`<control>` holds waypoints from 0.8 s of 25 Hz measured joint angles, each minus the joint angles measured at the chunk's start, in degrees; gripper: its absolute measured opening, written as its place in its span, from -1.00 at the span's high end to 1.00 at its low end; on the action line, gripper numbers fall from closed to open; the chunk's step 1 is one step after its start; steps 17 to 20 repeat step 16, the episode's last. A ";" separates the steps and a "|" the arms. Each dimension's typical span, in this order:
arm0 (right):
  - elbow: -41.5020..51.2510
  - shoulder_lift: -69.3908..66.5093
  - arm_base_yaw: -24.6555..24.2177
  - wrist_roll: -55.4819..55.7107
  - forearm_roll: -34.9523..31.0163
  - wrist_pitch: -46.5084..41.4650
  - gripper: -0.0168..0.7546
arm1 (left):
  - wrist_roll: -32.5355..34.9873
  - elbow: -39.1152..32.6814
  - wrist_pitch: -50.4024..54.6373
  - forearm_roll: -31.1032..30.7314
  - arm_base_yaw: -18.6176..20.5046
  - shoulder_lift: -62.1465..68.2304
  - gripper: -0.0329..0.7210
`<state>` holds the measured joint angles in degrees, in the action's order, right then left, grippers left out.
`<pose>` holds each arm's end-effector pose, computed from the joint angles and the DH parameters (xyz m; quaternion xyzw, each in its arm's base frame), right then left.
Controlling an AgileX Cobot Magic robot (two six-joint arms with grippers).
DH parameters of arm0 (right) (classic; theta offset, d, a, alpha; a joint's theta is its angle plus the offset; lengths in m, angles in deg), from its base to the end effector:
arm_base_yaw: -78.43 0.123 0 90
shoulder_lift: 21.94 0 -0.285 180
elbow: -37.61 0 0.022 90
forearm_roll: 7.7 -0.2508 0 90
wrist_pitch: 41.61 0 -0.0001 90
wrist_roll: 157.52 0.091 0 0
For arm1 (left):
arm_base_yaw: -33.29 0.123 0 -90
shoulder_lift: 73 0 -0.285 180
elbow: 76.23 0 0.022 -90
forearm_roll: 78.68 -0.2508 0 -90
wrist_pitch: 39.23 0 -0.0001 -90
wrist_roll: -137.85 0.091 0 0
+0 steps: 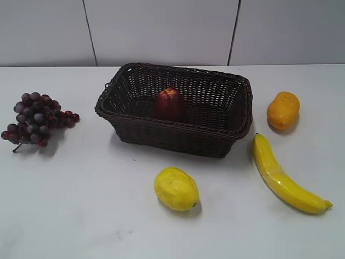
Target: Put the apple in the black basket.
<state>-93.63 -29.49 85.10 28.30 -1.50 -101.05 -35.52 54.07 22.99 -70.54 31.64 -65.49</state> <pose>-0.0034 -0.0089 0.2786 -0.0048 0.8456 0.0040 0.5337 -0.0052 -0.0113 0.2704 0.0653 0.8589 -0.0490 0.5056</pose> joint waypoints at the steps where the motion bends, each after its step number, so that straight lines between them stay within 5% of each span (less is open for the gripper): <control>1: 0.00 0.00 0.00 0.00 0.00 0.00 -0.57 | 0.00 0.00 0.00 0.00 0.39 0.00 -0.41; 20: 0.00 0.00 0.00 0.00 0.00 -0.05 -0.57 | 0.00 0.00 0.00 0.02 0.86 0.00 -0.31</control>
